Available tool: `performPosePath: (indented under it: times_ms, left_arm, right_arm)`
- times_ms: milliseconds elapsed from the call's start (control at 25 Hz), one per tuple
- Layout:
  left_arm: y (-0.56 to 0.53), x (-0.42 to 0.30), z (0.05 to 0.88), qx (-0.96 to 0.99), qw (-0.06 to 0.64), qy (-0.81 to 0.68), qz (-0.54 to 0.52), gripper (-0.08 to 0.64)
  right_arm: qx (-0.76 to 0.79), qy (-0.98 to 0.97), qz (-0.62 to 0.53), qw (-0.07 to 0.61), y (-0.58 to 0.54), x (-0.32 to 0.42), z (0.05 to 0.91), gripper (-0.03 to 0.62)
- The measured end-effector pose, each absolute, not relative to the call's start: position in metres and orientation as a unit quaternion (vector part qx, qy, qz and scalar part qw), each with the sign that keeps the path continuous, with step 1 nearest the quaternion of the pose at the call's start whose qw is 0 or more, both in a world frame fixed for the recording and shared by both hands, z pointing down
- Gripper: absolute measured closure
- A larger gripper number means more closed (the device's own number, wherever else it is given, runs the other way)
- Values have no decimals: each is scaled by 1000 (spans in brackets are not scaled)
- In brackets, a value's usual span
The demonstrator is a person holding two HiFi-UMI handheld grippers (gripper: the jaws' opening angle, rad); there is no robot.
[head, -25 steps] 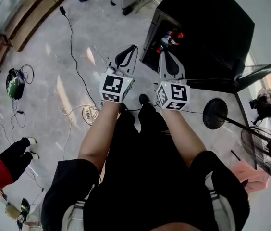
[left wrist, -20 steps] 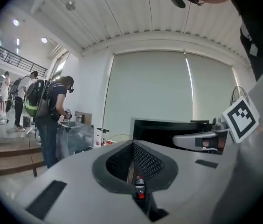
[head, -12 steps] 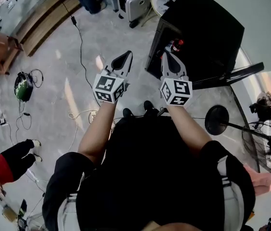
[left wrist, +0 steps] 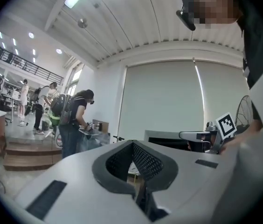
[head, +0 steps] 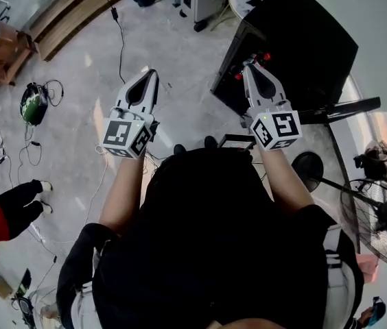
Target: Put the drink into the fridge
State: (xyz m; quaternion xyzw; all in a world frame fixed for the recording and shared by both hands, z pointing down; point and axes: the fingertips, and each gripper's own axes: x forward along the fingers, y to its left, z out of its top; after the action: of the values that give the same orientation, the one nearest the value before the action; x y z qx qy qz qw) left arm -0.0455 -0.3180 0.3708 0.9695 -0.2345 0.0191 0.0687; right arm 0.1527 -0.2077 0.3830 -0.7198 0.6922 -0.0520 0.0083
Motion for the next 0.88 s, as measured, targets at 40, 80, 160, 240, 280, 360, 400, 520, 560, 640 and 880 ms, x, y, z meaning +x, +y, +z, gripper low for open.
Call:
performPosePath:
  times_ms: [40, 80, 160, 240, 280, 360, 400, 520, 560, 640, 880]
  left_arm:
    - [-321, -53, 369, 967, 68, -245, 19, 545]
    - [-323, -60, 367, 964, 69, -256, 21, 545]
    - [-327, -73, 367, 959, 72, -274, 24, 545]
    - [-330, -81, 372, 957, 79, -279, 22, 545]
    - [-331, -83, 375, 956, 84, -280, 21, 545]
    - [-334, -83, 386, 955, 92, -280, 22, 545]
    - [-334, -81, 392, 956, 93, -278, 25, 545]
    - [-333, -77, 399, 957, 85, -277, 28, 545]
    - [-334, -77, 401, 956, 81, -279, 29, 545]
    - [-337, -79, 407, 954, 83, -288, 32, 545]
    - [-342, -82, 410, 950, 83, -299, 31, 545]
  right_arm:
    - [-716, 696, -55, 16, -206, 153, 384, 571]
    - [-711, 700, -60, 23, -206, 152, 386, 571]
    - [-703, 708, -69, 26, -208, 149, 392, 571]
    - [-696, 715, -66, 20, -212, 143, 393, 571]
    - [-691, 720, -60, 13, -214, 140, 393, 571]
    - [-683, 729, -52, -7, -221, 134, 402, 571]
    - [-680, 731, -55, -19, -225, 132, 411, 571]
    - [-682, 726, -79, -33, -229, 134, 434, 571]
    - [-685, 723, -83, -35, -228, 135, 438, 571]
    - [-691, 717, -86, -39, -225, 137, 441, 571]
    - [-696, 712, -84, -43, -225, 141, 439, 571]
